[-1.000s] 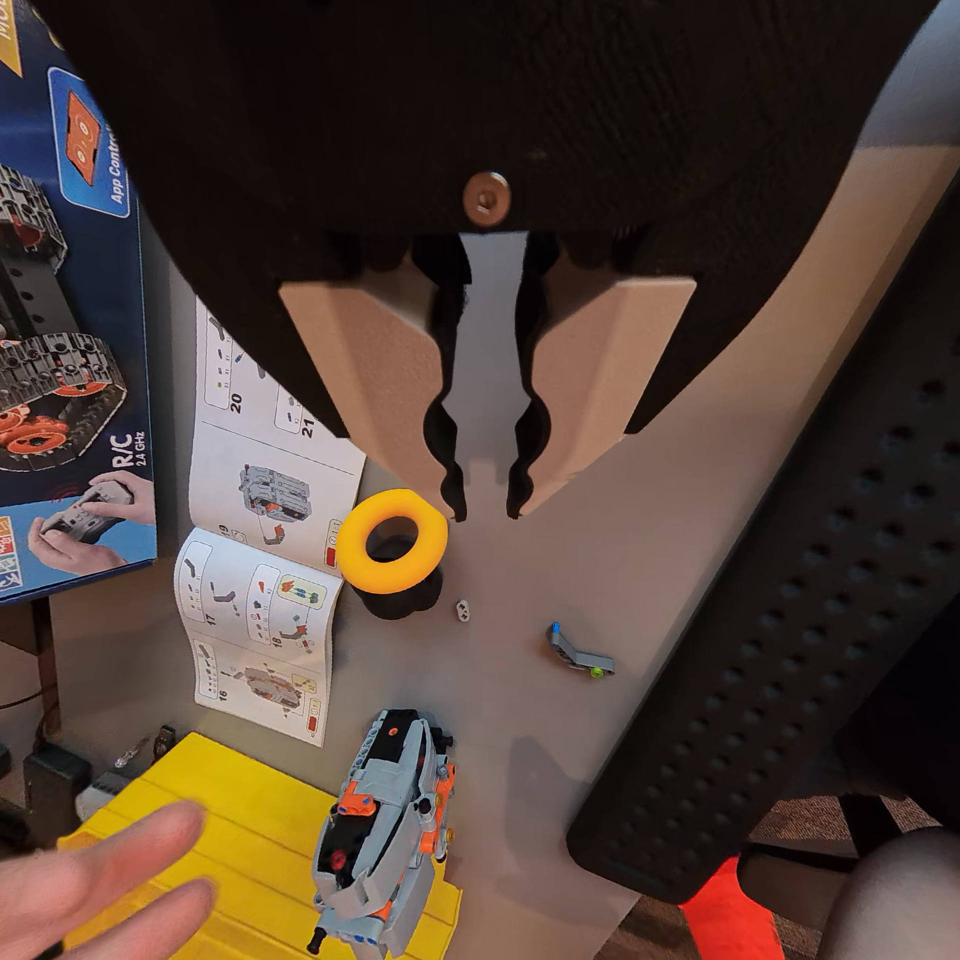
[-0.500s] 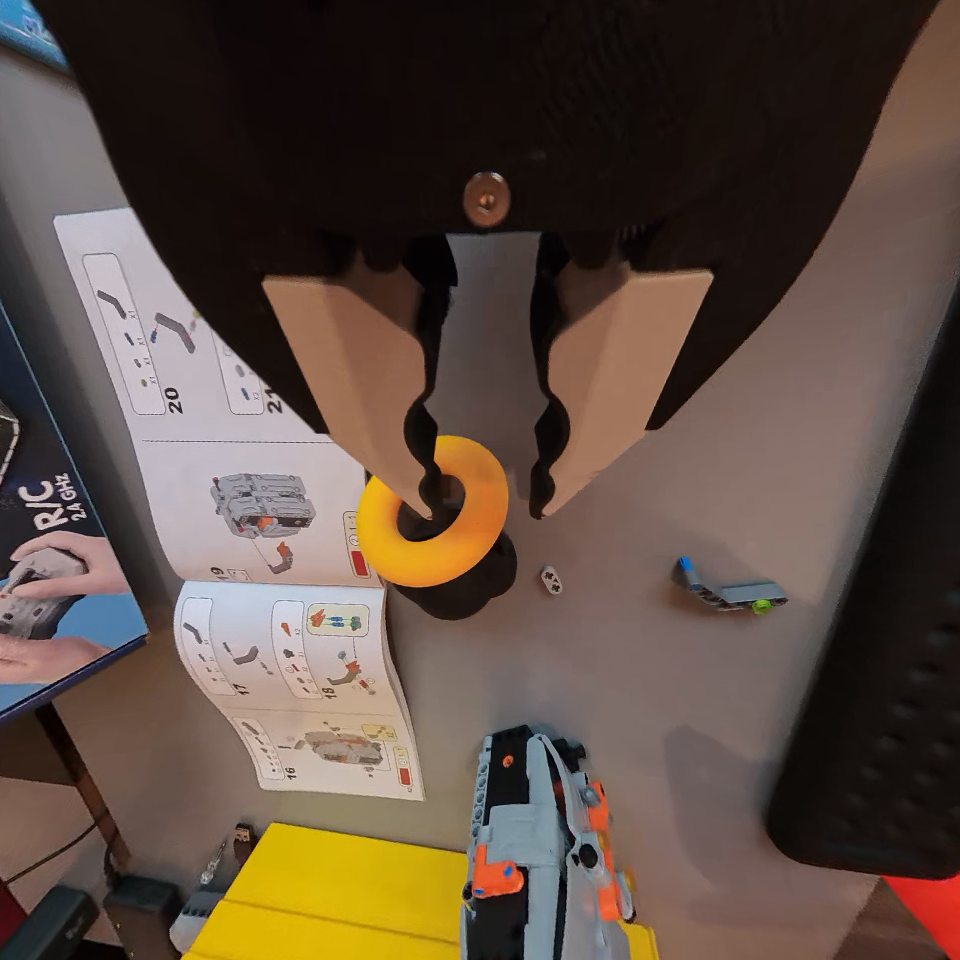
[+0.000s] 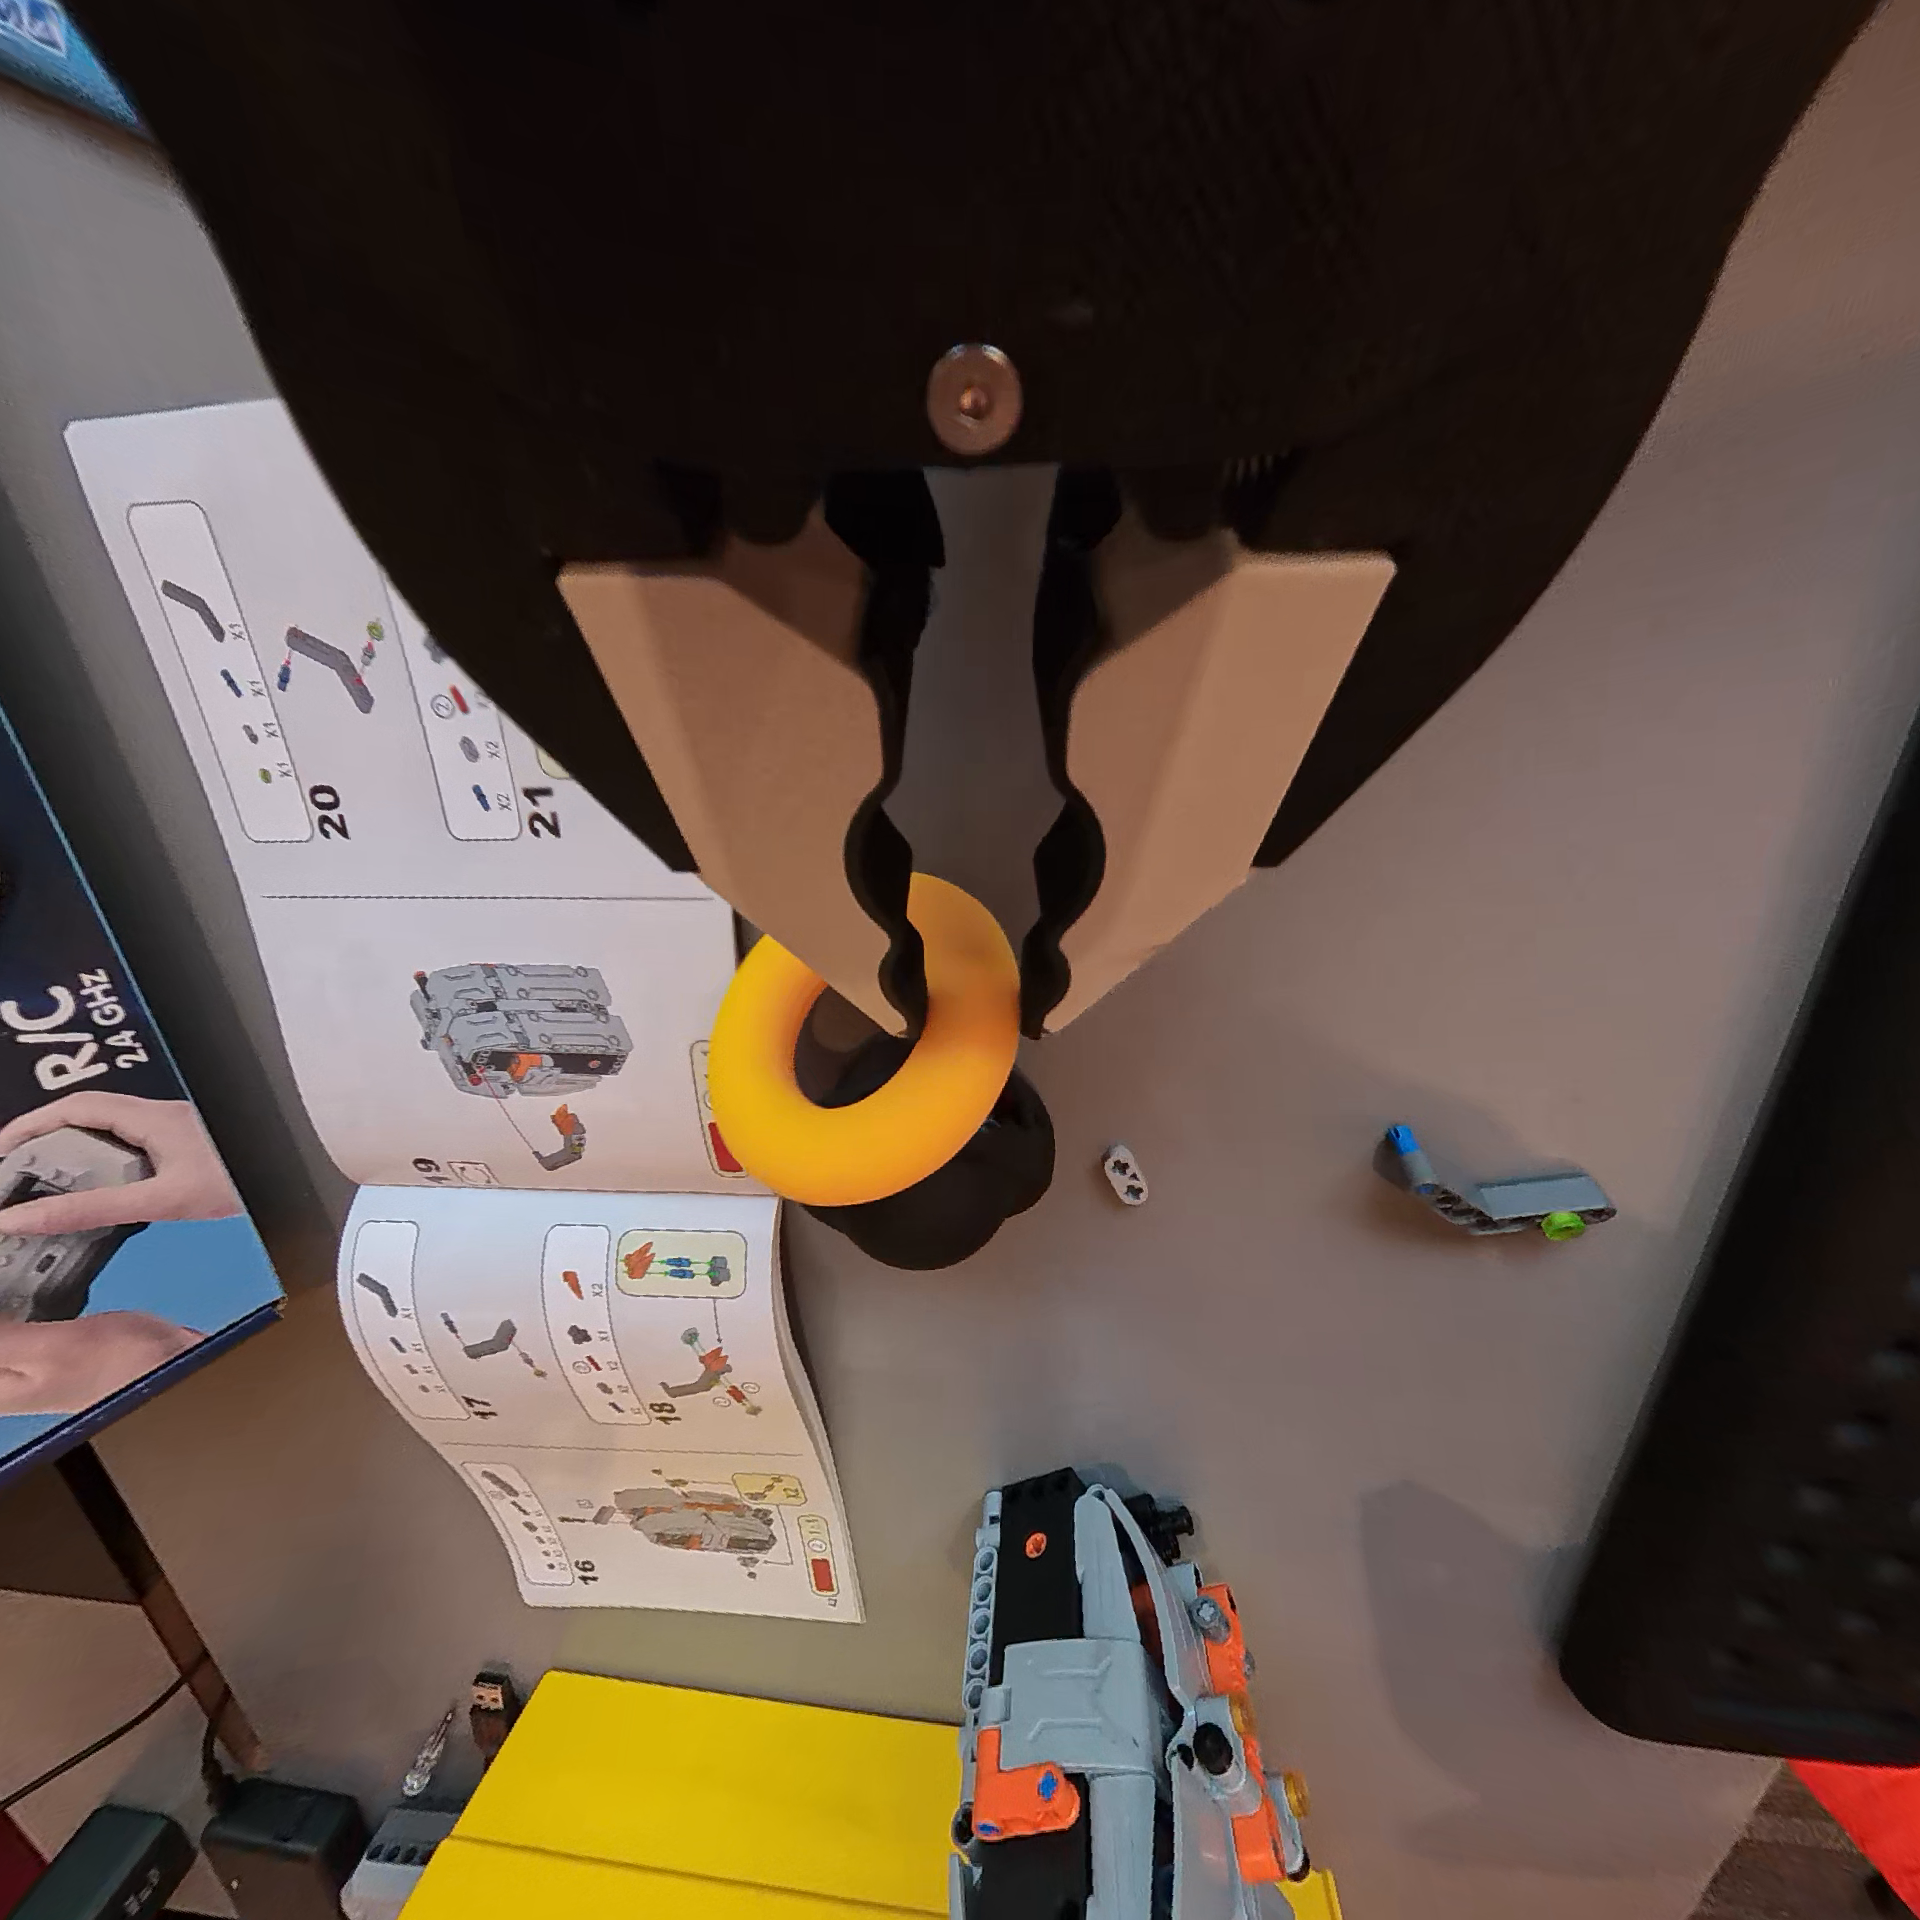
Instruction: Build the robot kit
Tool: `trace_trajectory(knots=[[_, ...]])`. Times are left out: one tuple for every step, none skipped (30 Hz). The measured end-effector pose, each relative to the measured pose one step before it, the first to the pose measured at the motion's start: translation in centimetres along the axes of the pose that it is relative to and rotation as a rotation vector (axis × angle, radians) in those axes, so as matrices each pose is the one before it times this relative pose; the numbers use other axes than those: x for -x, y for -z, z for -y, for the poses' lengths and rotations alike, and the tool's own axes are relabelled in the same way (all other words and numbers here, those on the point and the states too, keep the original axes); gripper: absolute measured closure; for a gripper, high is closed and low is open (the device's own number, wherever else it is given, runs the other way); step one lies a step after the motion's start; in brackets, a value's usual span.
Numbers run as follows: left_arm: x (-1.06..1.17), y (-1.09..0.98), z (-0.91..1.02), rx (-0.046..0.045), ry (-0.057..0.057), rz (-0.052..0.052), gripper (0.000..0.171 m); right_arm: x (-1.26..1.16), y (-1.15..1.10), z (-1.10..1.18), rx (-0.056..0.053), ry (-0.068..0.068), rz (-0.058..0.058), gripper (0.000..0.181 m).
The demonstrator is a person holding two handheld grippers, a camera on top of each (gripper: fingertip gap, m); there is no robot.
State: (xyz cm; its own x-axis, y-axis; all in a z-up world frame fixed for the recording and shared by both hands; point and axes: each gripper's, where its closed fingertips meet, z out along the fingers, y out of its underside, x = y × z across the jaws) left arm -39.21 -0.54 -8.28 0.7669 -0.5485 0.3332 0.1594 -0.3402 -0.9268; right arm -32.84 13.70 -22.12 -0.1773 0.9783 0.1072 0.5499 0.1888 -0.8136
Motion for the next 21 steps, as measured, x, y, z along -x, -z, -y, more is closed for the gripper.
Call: trace_trajectory(knots=[[-0.049,-0.011,0.02,-0.0003,-0.0012,-0.0025,0.166,-0.084,0.329,0.04,-0.0018,0.0024,0.0035,0.164],[-0.052,-0.014,0.015,-0.00029,-0.0004,-0.0035,0.166,-0.071,0.425,0.184,-0.0099,-0.005,0.0074,0.164],[-0.045,0.019,0.001,-0.00097,0.0,-0.0038,0.166,-0.013,0.557,0.354,-0.0197,-0.0099,0.0158,0.164],[-0.041,0.028,0.009,-0.0026,-0.0001,-0.0035,0.166,0.067,0.713,0.545,-0.031,-0.0131,0.0225,0.164],[-0.037,0.053,0.024,-0.00382,0.0001,-0.0039,0.166,0.28,0.848,0.765,-0.0429,-0.0144,0.0363,0.164],[-0.04,0.065,-0.01,-0.00348,0.001,-0.0045,0.166,0.621,1.01,1.031,-0.0563,-0.0106,0.0547,0.164],[-0.046,0.068,-0.027,-0.00291,0.0012,-0.0051,0.166,0.901,1.131,1.315,-0.0676,-0.0095,0.0672,0.164],[-0.052,0.069,-0.04,-0.00259,0.001,-0.0058,0.166,1.199,1.211,1.629,-0.0814,-0.0125,0.0804,0.164],[-0.061,0.07,-0.052,-0.00237,0.0015,-0.0064,0.166,1.326,1.204,1.91,-0.0929,-0.0122,0.0808,0.164],[-0.046,0.074,-0.057,-0.00255,0.0024,-0.0056,0.166,1.33,1.127,2.055,-0.096,-0.0094,0.0727,0.164],[-0.029,0.081,-0.059,-0.00258,0.0017,-0.0043,0.166,1.207,1.015,1.974,-0.0862,-0.0019,0.0566,0.164],[-0.007,0.097,-0.051,-0.0026,0.0008,-0.003,0.166,1.22,0.91,1.806,-0.0734,0.0069,0.052,0.164],[-0.008,0.104,-0.041,-0.00283,0.0006,-0.0026,0.166,1.17,0.796,1.553,-0.0596,0.0113,0.0441,0.164],[0.003,0.117,-0.036,-0.00295,0.0005,-0.0028,0.166,0.912,0.686,1.245,-0.0438,0.015,0.0266,0.164],[0.018,0.117,-0.019,-0.00309,0.0009,-0.0023,0.166,0.657,0.615,0.947,-0.0303,0.0152,0.0115,0.164],[0.035,0.13,0.013,-0.00428,0.0016,-0.0019,0.166,0.443,0.554,0.686,-0.0174,0.0115,0.0015,0.164],[0.023,0.115,0.061,-0.00567,0.0017,-0.0036,0.166,0.236,0.523,0.517,-0.0108,0.0099,-0.0086,0.164],[0.023,0.102,0.069,-0.00538,0.002,-0.0052,0.166,0.077,0.485,0.368,-0.003,0.0098,-0.0157,0.164],[0.009,0.09,0.078,-0.00431,0.0023,-0.0058,0.166,0.032,0.487,0.329,0.001,0.0121,-0.0182,0.164],[0.032,0.058,0.082,-0.00382,0.0021,-0.0054,0.166,0.029,0.475,0.387,0.0011,0.0121,-0.0183,0.164],[0.025,0.037,0.066,-0.00293,0.0012,-0.0052,0.166,-0.029,0.483,0.42,0.0045,0.0116,-0.0234,0.164]])
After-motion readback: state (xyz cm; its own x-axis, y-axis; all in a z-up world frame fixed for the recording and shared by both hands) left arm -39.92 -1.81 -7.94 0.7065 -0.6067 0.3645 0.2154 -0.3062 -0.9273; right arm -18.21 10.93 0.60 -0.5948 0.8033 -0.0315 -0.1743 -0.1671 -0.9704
